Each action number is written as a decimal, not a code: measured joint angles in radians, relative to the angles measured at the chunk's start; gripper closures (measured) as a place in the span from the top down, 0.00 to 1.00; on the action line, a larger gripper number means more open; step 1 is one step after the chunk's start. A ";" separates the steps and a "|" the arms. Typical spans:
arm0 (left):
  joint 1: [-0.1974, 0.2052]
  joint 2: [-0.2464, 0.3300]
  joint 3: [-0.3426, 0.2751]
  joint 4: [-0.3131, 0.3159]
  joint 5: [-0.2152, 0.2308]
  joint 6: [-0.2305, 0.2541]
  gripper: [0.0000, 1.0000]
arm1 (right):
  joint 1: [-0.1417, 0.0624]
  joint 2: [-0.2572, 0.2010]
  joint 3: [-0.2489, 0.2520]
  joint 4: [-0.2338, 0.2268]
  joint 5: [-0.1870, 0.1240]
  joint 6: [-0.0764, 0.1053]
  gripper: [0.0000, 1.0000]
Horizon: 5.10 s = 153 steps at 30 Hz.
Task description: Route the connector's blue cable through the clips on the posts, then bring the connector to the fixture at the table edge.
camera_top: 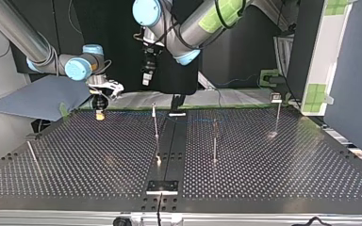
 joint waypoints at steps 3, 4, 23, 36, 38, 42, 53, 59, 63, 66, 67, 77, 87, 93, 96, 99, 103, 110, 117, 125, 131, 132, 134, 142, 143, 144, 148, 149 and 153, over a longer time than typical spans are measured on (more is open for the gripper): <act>-0.014 0.023 -0.023 0.022 -0.023 -0.023 0.98 | 0.001 0.000 0.000 0.000 -0.002 0.002 0.00; -0.016 0.030 -0.030 0.027 -0.029 -0.030 0.98 | 0.002 0.000 0.000 0.000 -0.003 0.003 0.00; 0.001 0.172 -0.172 0.124 -0.007 -0.172 0.98 | 0.000 0.000 0.000 0.002 -0.009 0.010 0.00; 0.091 0.271 -0.271 0.223 0.084 -0.271 0.98 | -0.003 0.000 0.000 -0.001 -0.018 0.010 0.00; 0.100 0.284 -0.284 0.237 0.097 -0.284 0.98 | -0.003 0.000 0.000 -0.001 -0.018 0.011 0.00; 0.108 0.320 -0.320 0.272 0.101 -0.310 0.98 | -0.003 0.000 0.000 0.000 -0.019 0.011 0.00; 0.106 0.403 -0.403 0.356 0.091 -0.321 0.98 | -0.003 0.000 -0.002 0.006 -0.019 0.012 0.00; 0.106 0.437 -0.449 0.402 0.081 -0.304 0.98 | 0.000 0.000 -0.002 0.006 -0.019 0.011 0.00; 0.103 0.442 -0.484 0.426 0.056 -0.294 0.98 | 0.002 0.000 -0.004 0.008 -0.019 0.010 0.00; 0.101 0.442 -0.506 0.430 0.048 -0.289 0.98 | 0.003 0.000 -0.004 0.010 -0.019 0.009 0.00; 0.100 0.442 -0.512 0.430 0.047 -0.288 0.98 | 0.003 0.000 -0.005 0.011 -0.019 0.009 0.00; 0.094 0.442 -0.584 0.431 0.045 -0.286 0.98 | 0.003 -0.004 -0.018 0.044 -0.010 0.005 0.00; 0.094 0.441 -0.663 0.435 0.049 -0.284 0.98 | -0.001 -0.070 -0.022 0.081 0.030 0.036 0.00; 0.095 0.442 -0.704 0.436 0.049 -0.283 0.98 | -0.003 -0.115 -0.030 0.070 0.035 0.058 0.00; 0.096 0.442 -0.728 0.436 0.049 -0.281 0.98 | -0.005 -0.139 -0.046 0.080 0.050 0.053 0.00; 0.096 0.442 -0.753 0.436 0.048 -0.274 0.98 | -0.006 -0.161 -0.066 0.098 0.070 0.039 0.00; 0.098 0.442 -0.786 0.436 0.047 -0.261 0.98 | -0.007 -0.193 -0.097 0.129 0.101 0.010 0.00; 0.102 0.442 -0.837 0.440 0.045 -0.244 0.98 | -0.012 -0.247 -0.152 0.183 0.156 -0.030 0.00; 0.110 0.442 -0.901 0.451 0.043 -0.229 0.98 | -0.032 -0.300 -0.157 0.236 0.209 -0.043 0.00; 0.116 0.442 -0.928 0.451 0.044 -0.228 0.98 | -0.066 -0.356 -0.097 0.299 0.250 -0.043 0.00; 0.121 0.442 -0.929 0.450 0.045 -0.227 0.98 | -0.090 -0.347 -0.083 0.288 0.234 -0.056 0.00; 0.122 0.442 -0.929 0.449 0.045 -0.227 0.98 | -0.093 -0.342 -0.082 0.284 0.229 -0.059 0.00; 0.123 0.442 -0.929 0.448 0.045 -0.226 0.98 | -0.103 -0.328 -0.082 0.278 0.214 -0.065 0.00; 0.127 0.442 -0.929 0.437 0.020 -0.215 0.98 | -0.141 -0.312 -0.081 0.251 0.156 -0.076 0.00; 0.127 0.442 -0.929 0.435 0.017 -0.213 0.98 | -0.145 -0.311 -0.082 0.251 0.150 -0.078 0.00; 0.127 0.442 -0.929 0.434 0.014 -0.212 0.98 | -0.149 -0.312 -0.082 0.251 0.143 -0.080 0.00; 0.128 0.441 -0.929 0.431 0.005 -0.210 0.98 | -0.165 -0.310 -0.082 0.250 0.115 -0.086 0.00; 0.128 0.441 -0.929 0.431 0.002 -0.210 0.98 | -0.170 -0.310 -0.082 0.249 0.107 -0.087 0.00; 0.128 0.441 -0.929 0.428 -0.008 -0.210 0.98 | -0.185 -0.307 -0.083 0.249 0.078 -0.091 0.00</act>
